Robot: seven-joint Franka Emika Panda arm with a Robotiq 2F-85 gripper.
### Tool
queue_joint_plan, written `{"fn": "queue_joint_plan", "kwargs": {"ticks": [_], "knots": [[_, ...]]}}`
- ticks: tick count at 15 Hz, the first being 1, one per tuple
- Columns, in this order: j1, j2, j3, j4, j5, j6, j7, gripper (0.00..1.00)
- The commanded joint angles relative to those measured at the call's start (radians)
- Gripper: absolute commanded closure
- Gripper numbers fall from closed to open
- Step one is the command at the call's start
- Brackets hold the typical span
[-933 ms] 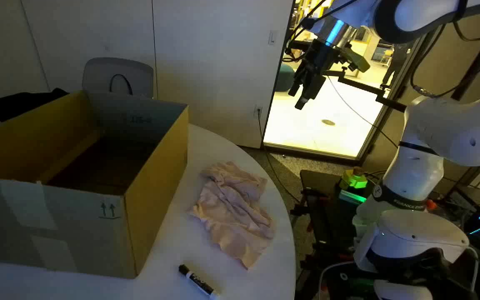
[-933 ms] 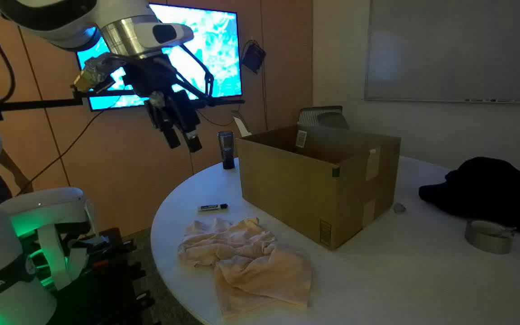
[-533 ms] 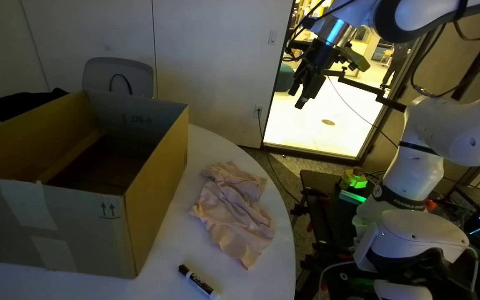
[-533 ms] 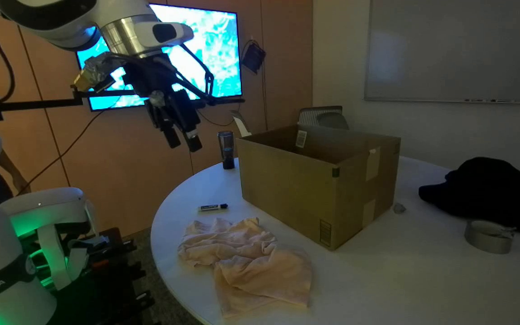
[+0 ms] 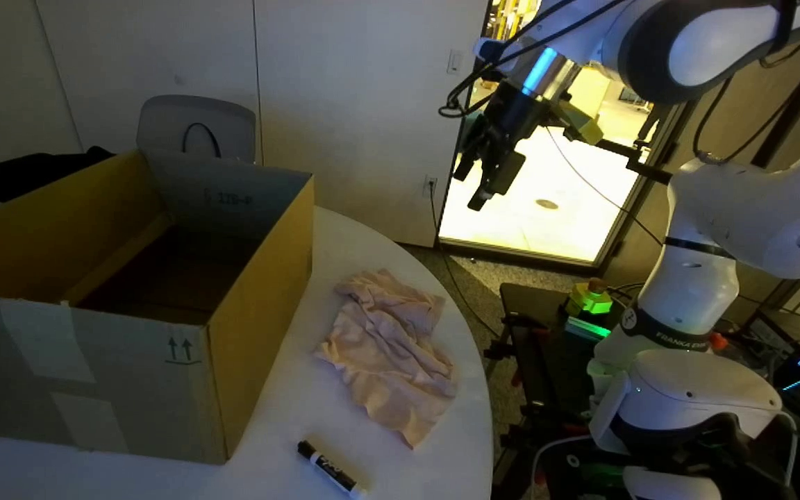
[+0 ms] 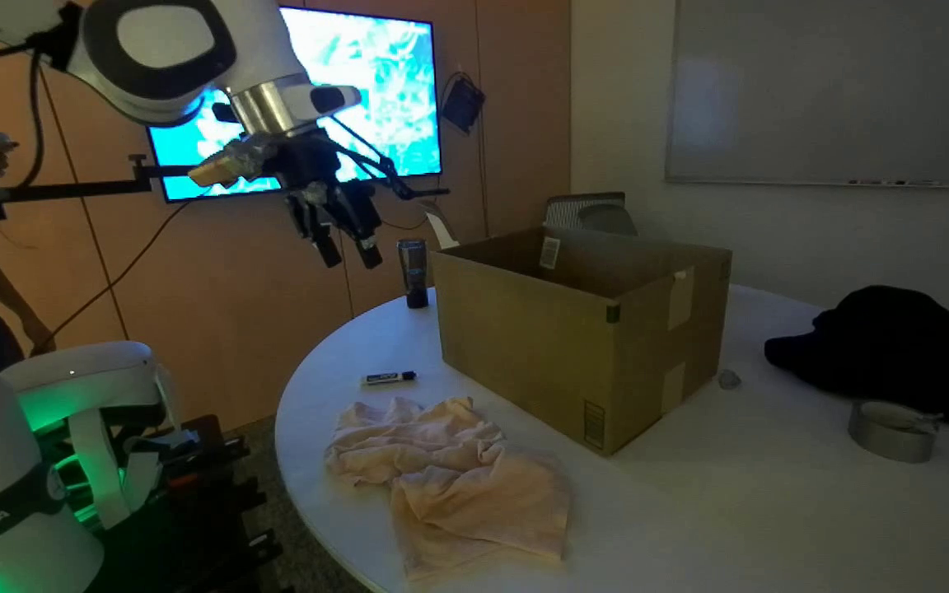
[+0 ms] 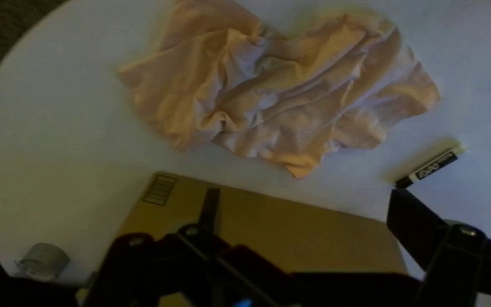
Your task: Put the marker on the towel, fold the towel, and then put the folded towel in the box
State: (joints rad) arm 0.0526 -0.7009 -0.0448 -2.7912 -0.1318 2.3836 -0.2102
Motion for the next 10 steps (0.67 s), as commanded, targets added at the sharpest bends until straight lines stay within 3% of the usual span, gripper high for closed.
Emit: {"fn": "queue_joint_plan", "kwargs": {"ticks": [1,7,10], "knots": [[0.085,0.226,0.076,0.016,0.052,0.2,0.069,0.0],[0.098,0.614,0.217,0.116,0.013,0.399,0.212,0.0],[0.092,0.803,0.233,0.223,-0.022,0.434,0.302,0.0]]}}
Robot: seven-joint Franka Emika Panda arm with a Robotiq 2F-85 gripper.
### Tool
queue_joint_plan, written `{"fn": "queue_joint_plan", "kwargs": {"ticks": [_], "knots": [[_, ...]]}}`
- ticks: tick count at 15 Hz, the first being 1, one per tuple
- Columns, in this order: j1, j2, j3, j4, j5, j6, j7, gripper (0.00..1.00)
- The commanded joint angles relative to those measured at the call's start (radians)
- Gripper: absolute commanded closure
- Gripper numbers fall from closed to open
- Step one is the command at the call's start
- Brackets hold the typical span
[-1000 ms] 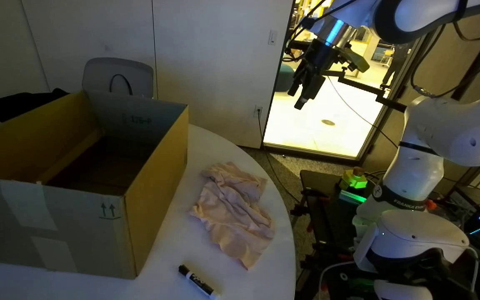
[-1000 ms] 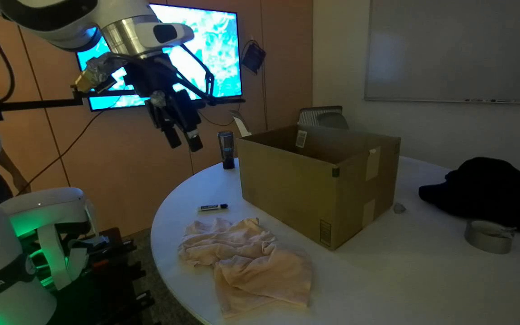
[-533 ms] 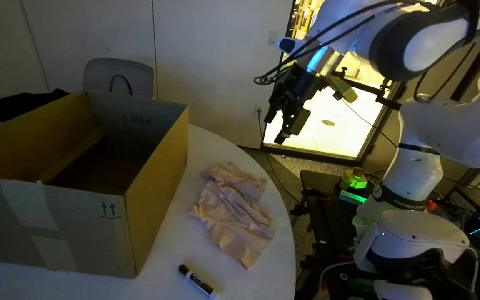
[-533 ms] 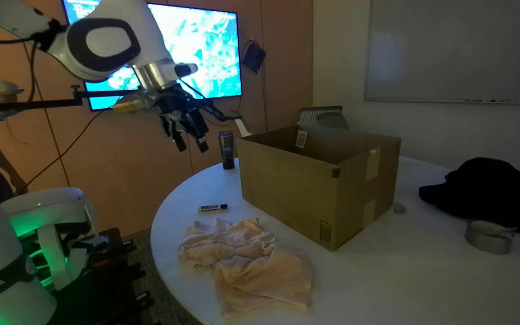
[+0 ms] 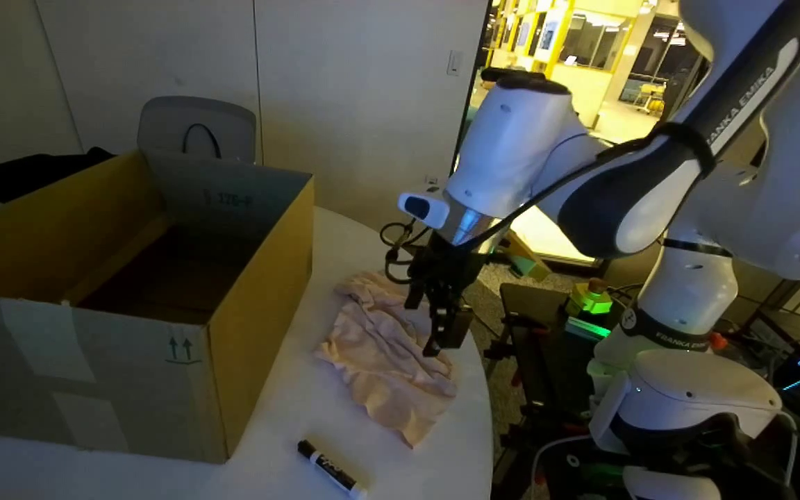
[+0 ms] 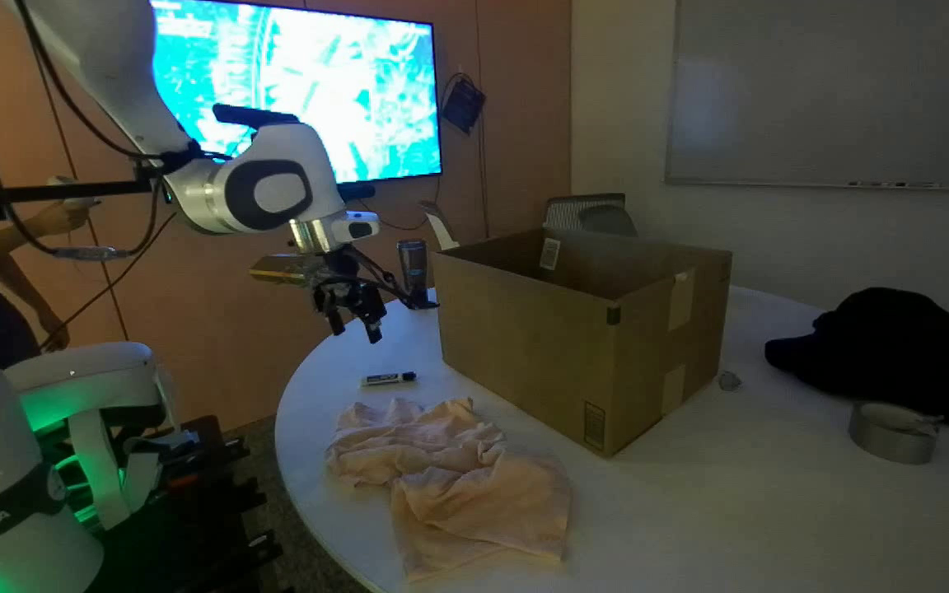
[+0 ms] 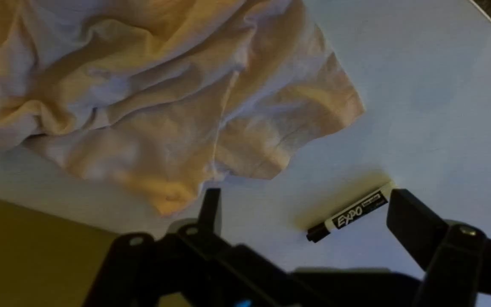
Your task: Put the marker on the towel, fold the towel, and then put the folded towel in the box
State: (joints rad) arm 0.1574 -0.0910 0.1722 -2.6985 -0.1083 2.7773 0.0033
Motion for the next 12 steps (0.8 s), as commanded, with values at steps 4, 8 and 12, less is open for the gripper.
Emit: {"fn": "queue_joint_plan", "kwargs": {"ticks": [4,8,12], "knots": [[0.06,0.429,-0.05,0.338,-0.138,0.034,0.266,0.0],[0.203,0.621,-0.147,0.526,-0.13,0.041,0.417,0.0],[0.296,0.693,-0.174,0.593,-0.074,0.047,0.478,0.0]]}}
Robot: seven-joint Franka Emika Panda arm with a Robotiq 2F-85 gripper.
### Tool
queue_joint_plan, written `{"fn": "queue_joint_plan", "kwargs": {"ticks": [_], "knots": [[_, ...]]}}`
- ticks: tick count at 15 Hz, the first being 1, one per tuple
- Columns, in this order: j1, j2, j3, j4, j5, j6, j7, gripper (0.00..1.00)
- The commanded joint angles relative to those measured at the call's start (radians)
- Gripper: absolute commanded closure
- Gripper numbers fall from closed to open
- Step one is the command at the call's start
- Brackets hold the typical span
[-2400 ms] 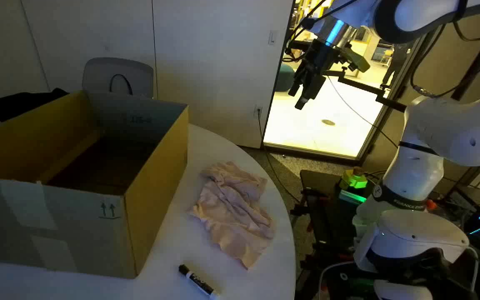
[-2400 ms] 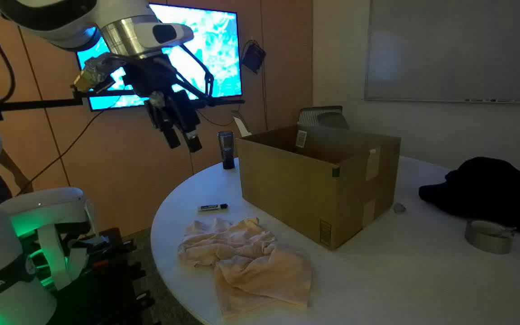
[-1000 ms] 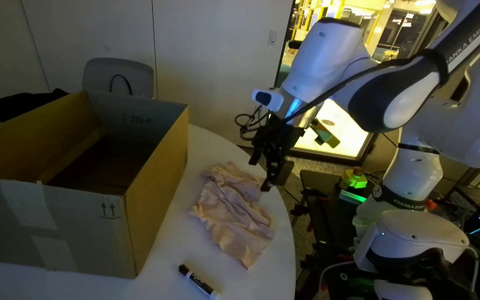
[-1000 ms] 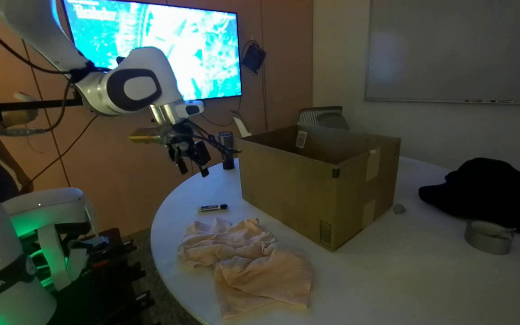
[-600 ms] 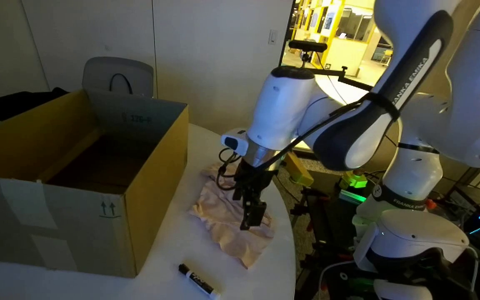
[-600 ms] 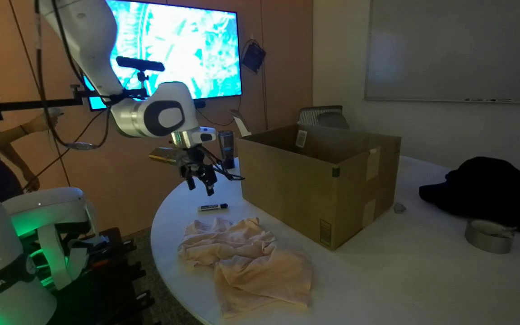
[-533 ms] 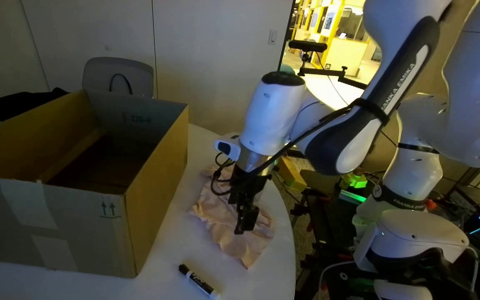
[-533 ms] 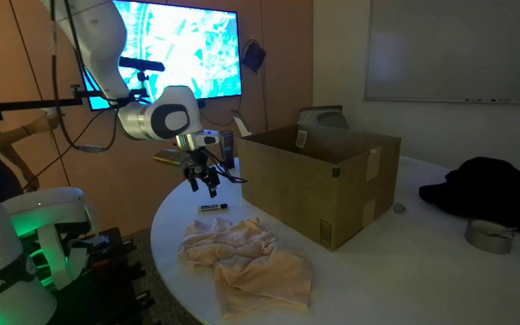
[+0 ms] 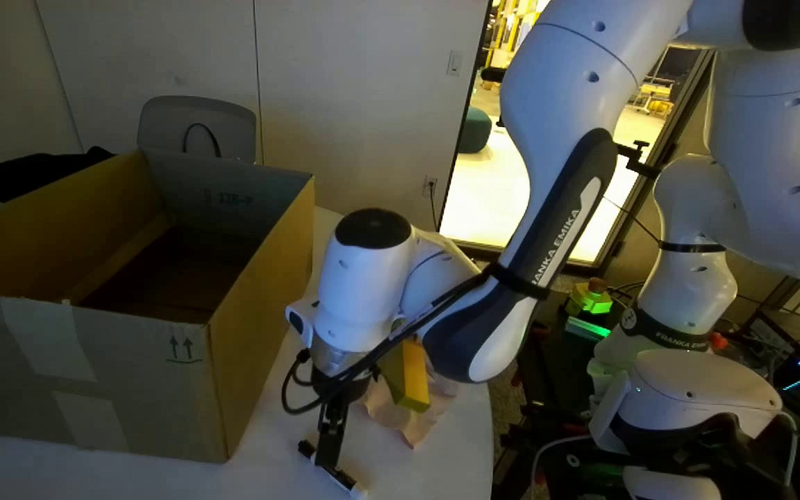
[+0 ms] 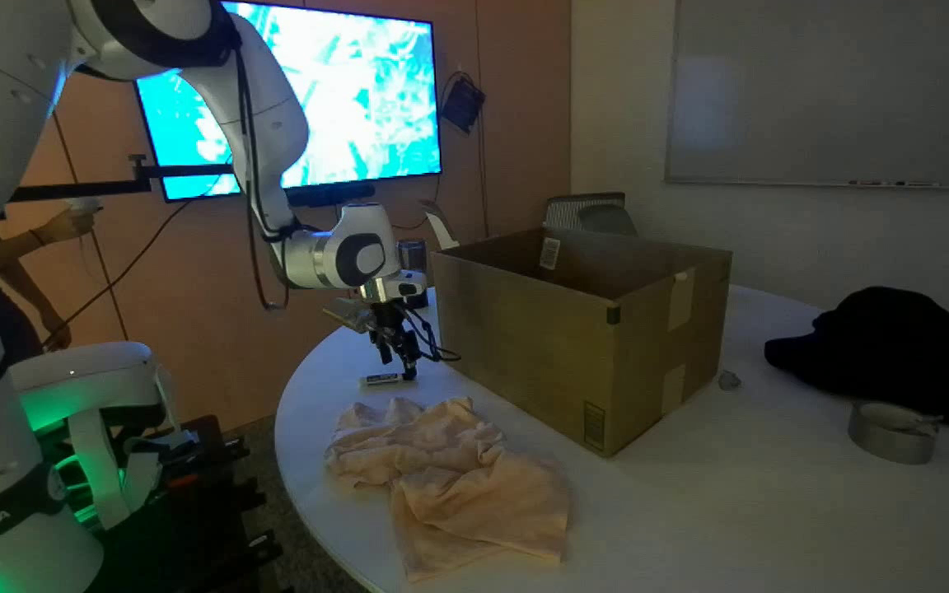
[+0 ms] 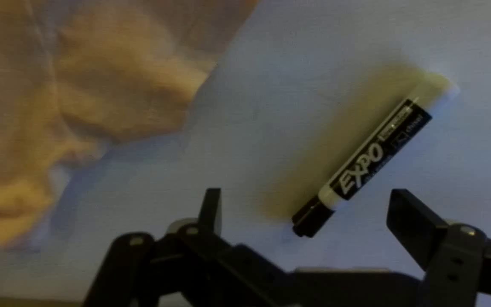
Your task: Put the marker on the towel, fold the towel, and then put the folded towel in the box
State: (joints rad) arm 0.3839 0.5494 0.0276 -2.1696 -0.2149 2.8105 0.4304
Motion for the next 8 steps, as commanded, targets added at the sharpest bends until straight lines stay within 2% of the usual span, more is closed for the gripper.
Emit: {"fn": "queue_joint_plan", "kwargs": {"ticks": [1,4,8], "knots": [[0.077,0.05,-0.022,0.065,0.048,0.011,0.051,0.0],[0.114,0.047,-0.03,0.058,0.06,0.028,0.057,0.0],[0.119,0.075,-0.03,0.059,0.063,0.035,0.037,0.0]]}}
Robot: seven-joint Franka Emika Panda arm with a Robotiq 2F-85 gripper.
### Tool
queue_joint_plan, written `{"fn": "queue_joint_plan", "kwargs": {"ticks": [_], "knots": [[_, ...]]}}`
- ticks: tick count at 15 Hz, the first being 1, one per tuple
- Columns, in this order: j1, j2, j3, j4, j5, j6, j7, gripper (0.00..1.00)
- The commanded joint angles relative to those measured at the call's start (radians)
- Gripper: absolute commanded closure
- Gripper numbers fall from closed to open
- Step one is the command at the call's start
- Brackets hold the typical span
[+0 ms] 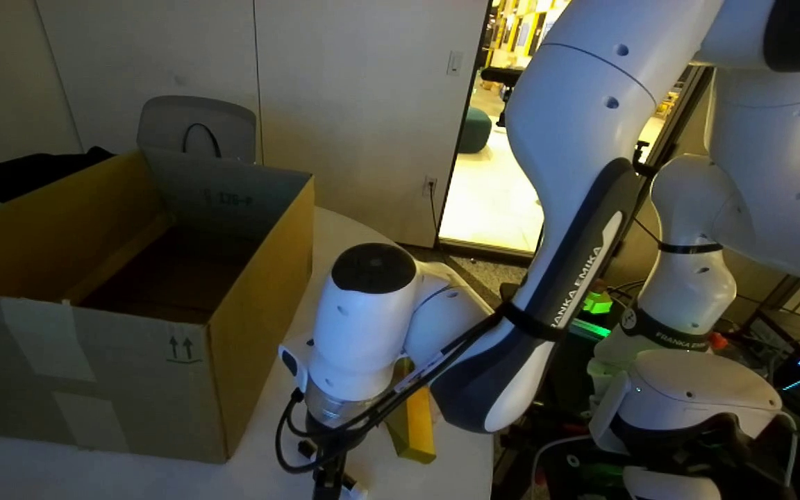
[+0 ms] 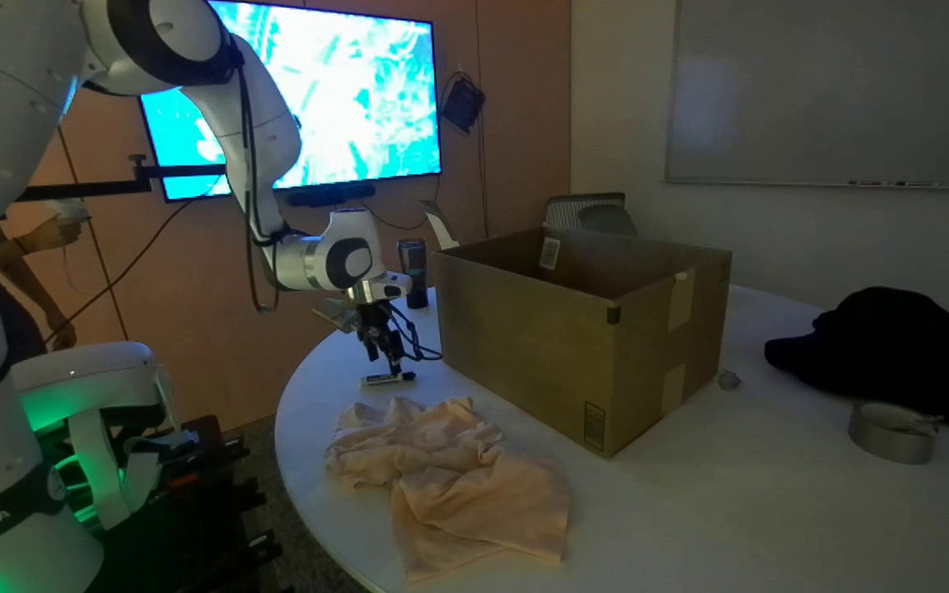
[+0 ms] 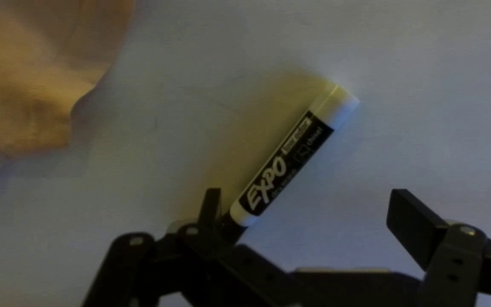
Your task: Put the marker on the towel, fold the towel, and then put the folded towel in the box
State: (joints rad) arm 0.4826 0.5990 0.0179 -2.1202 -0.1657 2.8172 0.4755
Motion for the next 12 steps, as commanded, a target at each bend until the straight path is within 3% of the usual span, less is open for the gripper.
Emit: {"fn": "queue_joint_plan", "kwargs": {"ticks": [1,6,7,8,12], "knots": [[0.027,0.035,-0.027,0.011,0.009,0.028,-0.005,0.0],[0.021,0.082,-0.028,0.018,0.018,0.042,-0.021,0.0],[0.021,0.079,-0.029,0.015,0.02,0.049,-0.024,0.25],[0.015,0.07,-0.023,0.012,0.022,0.04,-0.033,0.26],[-0.014,0.029,0.011,-0.006,0.03,0.008,-0.085,0.57]]}}
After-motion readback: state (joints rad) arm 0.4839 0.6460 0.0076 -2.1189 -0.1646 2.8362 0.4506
